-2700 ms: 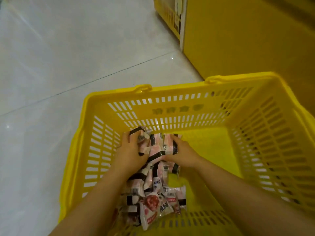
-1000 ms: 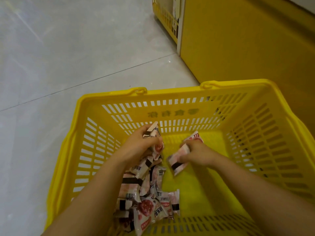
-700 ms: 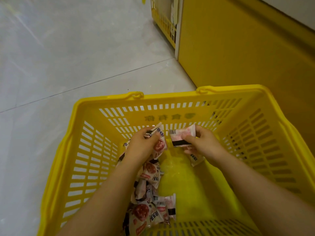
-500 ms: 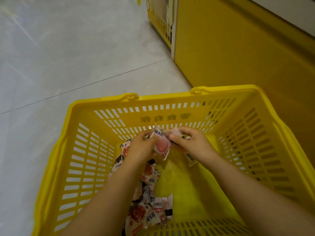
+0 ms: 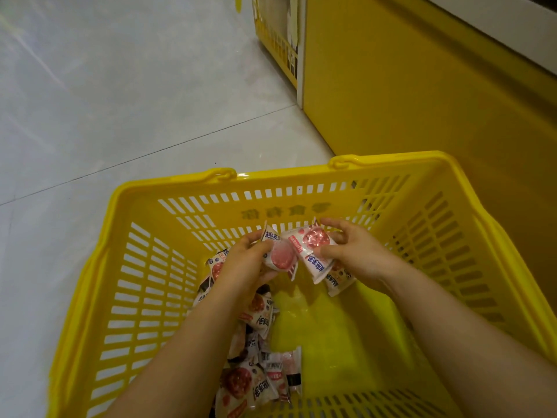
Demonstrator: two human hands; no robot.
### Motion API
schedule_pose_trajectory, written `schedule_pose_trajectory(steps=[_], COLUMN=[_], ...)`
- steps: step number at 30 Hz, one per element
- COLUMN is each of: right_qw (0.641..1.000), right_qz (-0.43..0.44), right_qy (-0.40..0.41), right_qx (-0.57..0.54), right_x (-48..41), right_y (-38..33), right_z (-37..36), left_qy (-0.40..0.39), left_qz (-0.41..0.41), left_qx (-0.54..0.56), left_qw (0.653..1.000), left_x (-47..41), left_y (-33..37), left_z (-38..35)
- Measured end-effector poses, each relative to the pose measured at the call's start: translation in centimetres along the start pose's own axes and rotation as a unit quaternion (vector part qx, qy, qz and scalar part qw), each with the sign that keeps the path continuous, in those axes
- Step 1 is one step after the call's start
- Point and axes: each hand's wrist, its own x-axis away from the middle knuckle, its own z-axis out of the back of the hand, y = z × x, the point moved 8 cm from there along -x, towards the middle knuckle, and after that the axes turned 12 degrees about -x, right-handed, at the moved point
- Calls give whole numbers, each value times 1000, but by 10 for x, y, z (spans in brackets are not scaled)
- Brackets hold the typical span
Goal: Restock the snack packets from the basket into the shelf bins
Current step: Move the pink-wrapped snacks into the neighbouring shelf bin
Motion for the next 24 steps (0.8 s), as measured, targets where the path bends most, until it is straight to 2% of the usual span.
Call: schedule_pose_trajectory(steps=[3,6,10,13,17,19,22,24], right_qw=[998,999,999,998,998,996,992,983], right_qz=[-8,19,14,-12,39,59,61,64], right_qy=[-3,24,24,12,16,14,60,49], right_qx=[-58,-31,-29,-62,45,71,97,165], right_x=[1,-2,-3,-1,2,3,0,-3], right_y=[1,-2,-3,2,-5,-8,-6,4], right_z=[-1,3,5,2,-6,-8,6,2], left_qy=[-33,-71,-61,-83,-122,-88,9,51], left_qz=[1,-10,-30,-17,-54,-86,-151,-187], left_qx=[3,-2,-34,4,-58,-100,-152,-179], left_qw=[999,997,997,996,989,987,977,964], left_x=[2,8,9,10,14,15,14,15], left_y=[1,5,10,9,10,16,32,41], left_z=[-6,-16,-16,-22,-29,-24,0,19])
